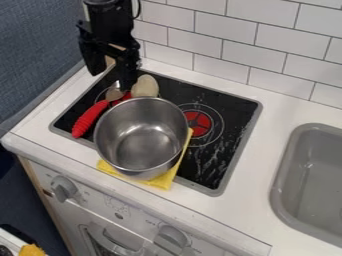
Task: Moved the silver pan to the top right corner of the stove
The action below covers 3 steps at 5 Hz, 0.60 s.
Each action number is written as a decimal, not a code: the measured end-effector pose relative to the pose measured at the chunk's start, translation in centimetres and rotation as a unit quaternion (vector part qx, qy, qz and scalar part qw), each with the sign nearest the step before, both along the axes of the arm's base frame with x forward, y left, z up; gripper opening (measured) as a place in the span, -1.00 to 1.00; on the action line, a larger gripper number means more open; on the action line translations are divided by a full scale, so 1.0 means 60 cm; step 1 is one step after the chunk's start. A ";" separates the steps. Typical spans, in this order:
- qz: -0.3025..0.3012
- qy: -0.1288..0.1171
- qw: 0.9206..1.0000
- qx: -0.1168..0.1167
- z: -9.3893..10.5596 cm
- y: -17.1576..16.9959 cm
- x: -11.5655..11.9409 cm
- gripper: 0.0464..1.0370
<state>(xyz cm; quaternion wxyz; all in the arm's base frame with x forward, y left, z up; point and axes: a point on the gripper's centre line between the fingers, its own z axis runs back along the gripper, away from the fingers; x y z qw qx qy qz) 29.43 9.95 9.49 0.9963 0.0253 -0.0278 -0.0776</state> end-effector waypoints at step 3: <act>-0.015 0.071 0.997 0.028 -0.062 -0.016 -0.049 0.94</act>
